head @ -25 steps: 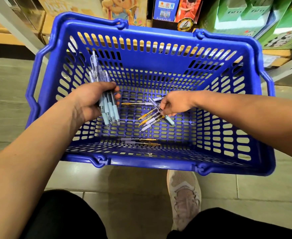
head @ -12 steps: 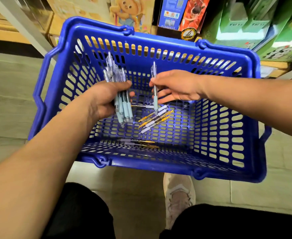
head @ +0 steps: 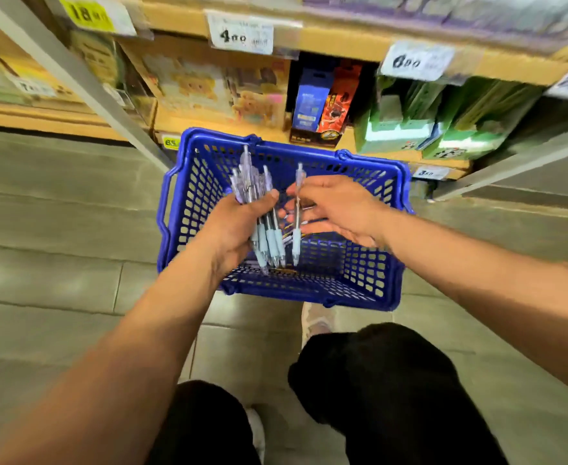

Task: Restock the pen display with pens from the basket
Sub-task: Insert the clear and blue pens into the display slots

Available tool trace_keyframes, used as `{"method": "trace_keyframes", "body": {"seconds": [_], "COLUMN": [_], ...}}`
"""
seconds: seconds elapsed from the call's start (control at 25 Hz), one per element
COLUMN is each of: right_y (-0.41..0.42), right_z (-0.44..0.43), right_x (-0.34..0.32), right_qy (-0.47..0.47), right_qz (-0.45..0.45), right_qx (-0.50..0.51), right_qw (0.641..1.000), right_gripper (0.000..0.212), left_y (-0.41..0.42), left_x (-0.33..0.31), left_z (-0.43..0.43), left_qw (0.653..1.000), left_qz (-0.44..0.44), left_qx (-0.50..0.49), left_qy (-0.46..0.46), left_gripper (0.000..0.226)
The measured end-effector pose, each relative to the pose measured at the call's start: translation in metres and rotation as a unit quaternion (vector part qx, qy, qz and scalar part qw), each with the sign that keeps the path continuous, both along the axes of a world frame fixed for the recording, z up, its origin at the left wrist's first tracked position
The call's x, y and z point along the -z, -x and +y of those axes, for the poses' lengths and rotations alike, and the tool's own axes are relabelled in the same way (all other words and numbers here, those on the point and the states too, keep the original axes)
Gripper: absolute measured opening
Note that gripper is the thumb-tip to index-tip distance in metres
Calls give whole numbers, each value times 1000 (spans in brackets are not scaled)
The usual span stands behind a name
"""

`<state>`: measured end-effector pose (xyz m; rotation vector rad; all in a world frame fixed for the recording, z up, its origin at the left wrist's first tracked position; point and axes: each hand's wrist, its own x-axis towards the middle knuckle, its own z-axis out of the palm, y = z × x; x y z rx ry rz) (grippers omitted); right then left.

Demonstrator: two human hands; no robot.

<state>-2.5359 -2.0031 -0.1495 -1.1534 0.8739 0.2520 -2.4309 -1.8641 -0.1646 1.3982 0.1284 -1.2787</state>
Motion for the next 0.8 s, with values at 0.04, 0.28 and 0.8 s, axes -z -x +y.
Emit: {"method": "trace_keyframes", "body": {"seconds": [0.04,0.28,0.8], "right_y": [4,34,131], "right_z": [4,48,129], "right_x": [-27,-233,-546], "right_qy": [-4,73,59], "right_qz": [0,-8,-91], "right_qx": [10,38,154], "right_qw": [1000,997,982], "right_gripper": [17,14,14], "left_y": [3,34,116], "left_x": [-25,-233,-553], "left_z": [4,54,134], "left_qw": [1000,999,997], "left_qz": [2,15,-26], "left_qx": [5,24,49], "left_qy": [2,17,58], "left_gripper": [12,11,16]}}
